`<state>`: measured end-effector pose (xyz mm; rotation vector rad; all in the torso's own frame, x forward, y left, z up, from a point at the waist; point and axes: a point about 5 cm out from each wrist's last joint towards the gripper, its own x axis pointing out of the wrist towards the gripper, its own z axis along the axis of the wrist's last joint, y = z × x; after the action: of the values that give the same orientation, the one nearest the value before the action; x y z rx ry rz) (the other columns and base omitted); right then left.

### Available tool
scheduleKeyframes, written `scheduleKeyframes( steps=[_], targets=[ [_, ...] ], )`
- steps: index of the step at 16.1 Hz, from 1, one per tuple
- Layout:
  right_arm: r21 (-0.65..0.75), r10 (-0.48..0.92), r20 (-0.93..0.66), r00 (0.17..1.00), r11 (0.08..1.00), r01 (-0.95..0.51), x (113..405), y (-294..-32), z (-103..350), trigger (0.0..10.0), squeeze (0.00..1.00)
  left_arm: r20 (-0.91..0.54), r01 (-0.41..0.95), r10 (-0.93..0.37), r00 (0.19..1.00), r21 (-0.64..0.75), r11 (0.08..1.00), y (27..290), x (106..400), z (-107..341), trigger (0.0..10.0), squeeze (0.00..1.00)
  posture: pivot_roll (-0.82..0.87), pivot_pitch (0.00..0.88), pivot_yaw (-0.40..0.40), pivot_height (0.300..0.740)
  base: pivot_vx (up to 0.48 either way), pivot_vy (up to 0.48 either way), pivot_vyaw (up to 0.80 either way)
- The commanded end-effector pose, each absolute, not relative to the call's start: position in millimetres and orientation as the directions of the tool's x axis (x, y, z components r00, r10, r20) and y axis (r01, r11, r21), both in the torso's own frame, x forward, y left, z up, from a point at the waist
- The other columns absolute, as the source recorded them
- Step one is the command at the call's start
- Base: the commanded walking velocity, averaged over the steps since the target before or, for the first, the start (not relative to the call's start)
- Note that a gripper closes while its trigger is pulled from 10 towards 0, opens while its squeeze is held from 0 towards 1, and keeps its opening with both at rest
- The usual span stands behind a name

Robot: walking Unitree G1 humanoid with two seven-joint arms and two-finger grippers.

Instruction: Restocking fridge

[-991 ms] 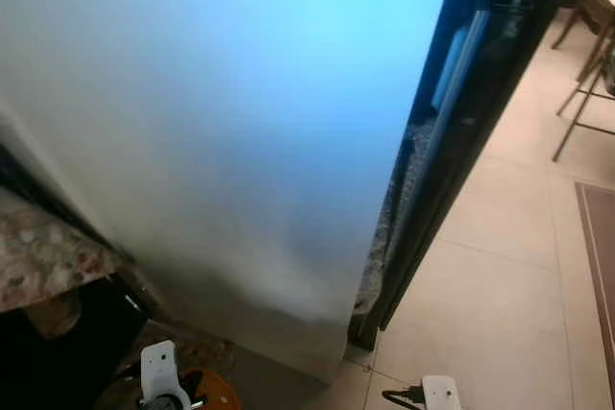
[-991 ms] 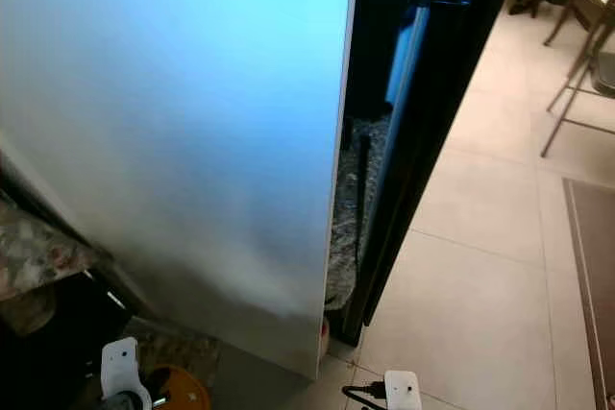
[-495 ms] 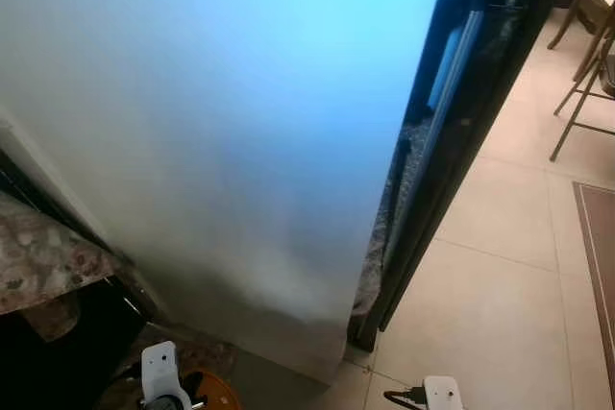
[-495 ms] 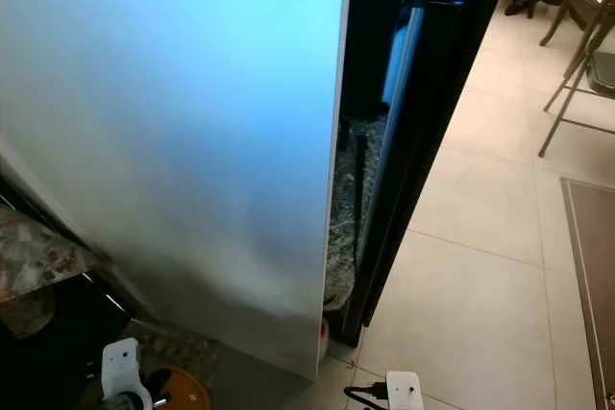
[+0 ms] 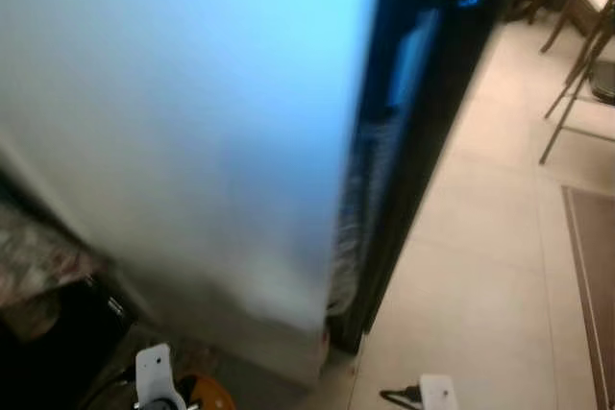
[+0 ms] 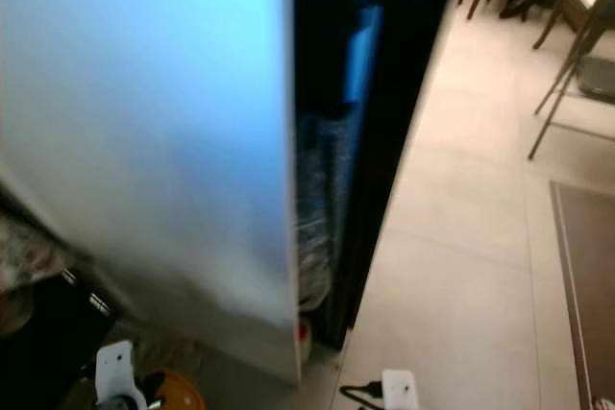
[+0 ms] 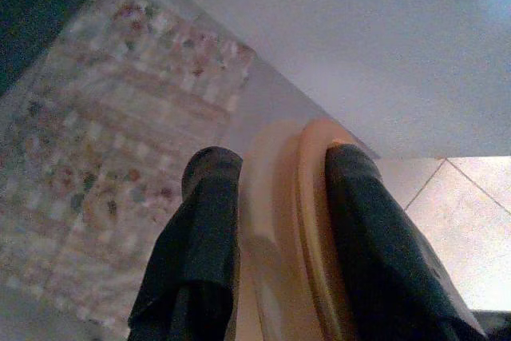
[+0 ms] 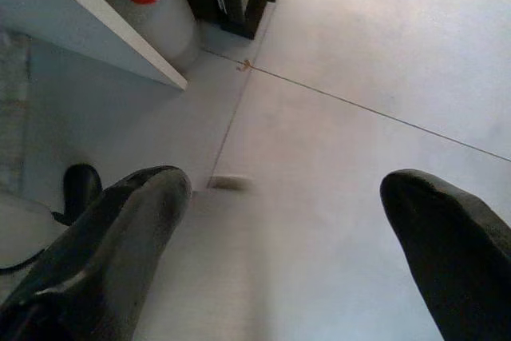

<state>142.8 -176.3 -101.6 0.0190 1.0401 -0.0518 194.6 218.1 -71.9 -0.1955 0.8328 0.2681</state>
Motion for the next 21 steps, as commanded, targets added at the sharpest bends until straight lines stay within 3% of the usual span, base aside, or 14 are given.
scheduleKeyframes(
  steps=[1,7,9,15,17,18,21],
  targets=[
    [-0.022,-0.052,-0.868,0.494,0.998,0.065,138,-184,-103,10.0,0.00,-0.773,-0.301,0.146,0.618,-0.060,0.952,213,189,-76,10.0,0.00,0.02,0.026,0.001,0.740,0.000,0.000,0.00],
    [-0.050,-0.080,-0.845,0.528,0.996,0.070,141,-185,-101,10.0,0.00,-0.776,-0.306,0.152,0.613,-0.055,0.950,215,186,-77,10.0,0.00,0.02,0.034,-0.001,0.740,0.000,0.000,0.00],
    [-0.135,-0.057,-0.791,0.609,0.987,-0.083,151,-185,-94,10.0,0.00,-0.776,-0.309,0.156,0.611,-0.052,0.950,216,185,-78,10.0,0.00,0.01,0.035,-0.003,0.740,0.000,0.000,0.00],
    [-0.139,-0.097,-0.698,0.710,0.990,-0.001,156,-185,-87,10.0,0.00,-0.779,-0.303,0.155,0.607,-0.047,0.952,217,182,-79,10.0,0.00,-0.02,0.040,-0.007,0.740,0.000,0.000,0.00],
    [-0.185,-0.180,-0.361,0.915,0.976,0.119,226,-210,-32,10.0,0.00,-0.775,-0.319,0.167,0.610,-0.047,0.947,220,182,-78,10.0,0.00,-0.01,0.040,-0.006,0.740,0.000,0.000,0.00],
    [-0.171,-0.185,-0.250,0.950,0.975,0.145,252,-216,-6,10.0,0.00,-0.776,-0.316,0.167,0.608,-0.044,0.948,220,181,-78,10.0,0.00,-0.01,0.037,-0.007,0.740,0.000,0.000,0.00],
    [-0.152,-0.113,-0.125,0.986,0.984,0.093,265,-198,14,10.0,0.00,-0.776,-0.323,0.167,0.609,-0.051,0.945,219,180,-79,10.0,0.00,-0.01,0.031,-0.021,0.740,0.000,0.000,0.00]
  ],
)
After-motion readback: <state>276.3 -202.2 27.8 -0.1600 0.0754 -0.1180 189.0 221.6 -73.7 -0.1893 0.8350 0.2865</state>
